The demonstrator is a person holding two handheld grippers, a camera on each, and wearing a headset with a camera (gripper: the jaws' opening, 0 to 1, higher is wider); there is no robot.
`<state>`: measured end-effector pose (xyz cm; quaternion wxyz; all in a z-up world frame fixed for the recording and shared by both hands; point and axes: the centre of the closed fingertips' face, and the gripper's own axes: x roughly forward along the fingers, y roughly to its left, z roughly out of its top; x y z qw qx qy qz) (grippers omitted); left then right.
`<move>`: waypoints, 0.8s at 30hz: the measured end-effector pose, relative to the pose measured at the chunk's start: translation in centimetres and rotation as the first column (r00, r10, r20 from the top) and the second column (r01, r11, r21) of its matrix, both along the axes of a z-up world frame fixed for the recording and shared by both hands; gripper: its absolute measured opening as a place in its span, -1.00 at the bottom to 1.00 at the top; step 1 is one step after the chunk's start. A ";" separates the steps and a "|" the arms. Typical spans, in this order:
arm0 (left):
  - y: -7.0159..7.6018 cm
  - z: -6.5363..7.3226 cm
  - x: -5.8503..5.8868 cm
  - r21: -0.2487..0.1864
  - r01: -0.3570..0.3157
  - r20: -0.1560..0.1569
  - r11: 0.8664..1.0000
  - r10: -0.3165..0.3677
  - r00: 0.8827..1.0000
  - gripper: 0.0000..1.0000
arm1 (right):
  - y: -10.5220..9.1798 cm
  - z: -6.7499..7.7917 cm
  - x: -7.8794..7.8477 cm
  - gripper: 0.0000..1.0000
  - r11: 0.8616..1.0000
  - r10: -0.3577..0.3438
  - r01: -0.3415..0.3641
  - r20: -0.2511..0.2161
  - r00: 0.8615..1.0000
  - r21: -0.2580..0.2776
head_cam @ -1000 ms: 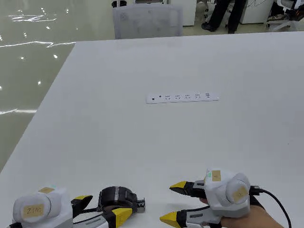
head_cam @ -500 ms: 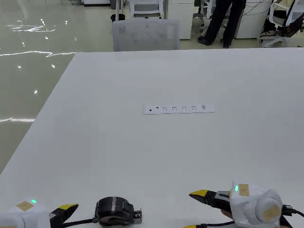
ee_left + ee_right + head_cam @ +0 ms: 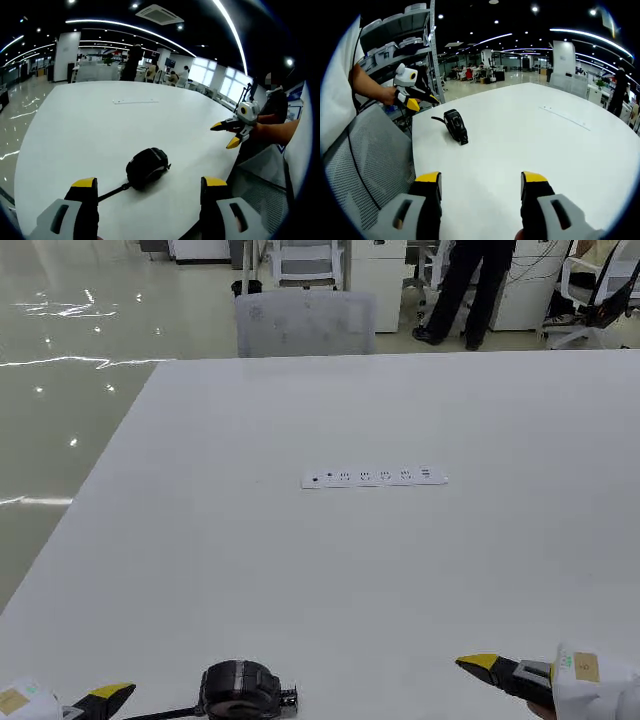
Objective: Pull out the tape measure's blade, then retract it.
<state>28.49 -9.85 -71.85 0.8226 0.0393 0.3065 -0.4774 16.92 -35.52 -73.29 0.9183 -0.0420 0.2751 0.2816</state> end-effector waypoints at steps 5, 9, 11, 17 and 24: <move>0.3 0.1 -0.6 0.003 0.012 0.007 1.000 -0.012 1.000 0.66 | -0.9 -0.3 -1.3 0.36 1.000 -0.019 0.019 -0.022 1.000 -0.019; 1.0 0.3 -0.7 -0.003 0.008 0.011 1.000 -0.008 1.000 0.69 | -1.4 -0.5 -2.1 0.42 0.999 -0.038 0.037 -0.034 0.999 -0.022; 1.2 0.3 -0.9 0.000 0.009 0.010 1.000 -0.009 1.000 0.70 | -1.7 -0.4 -2.3 0.48 0.999 -0.051 0.050 -0.038 0.998 -0.018; 1.9 0.1 -1.3 0.015 0.010 0.006 1.000 -0.010 1.000 0.74 | -2.6 -0.6 -3.1 0.61 0.996 -0.085 0.084 -0.055 0.995 -0.025; 2.5 -0.2 -1.9 0.044 0.028 0.019 0.999 -0.028 0.999 0.81 | -3.7 -0.4 -3.4 0.72 0.992 -0.124 0.123 -0.064 0.990 -0.025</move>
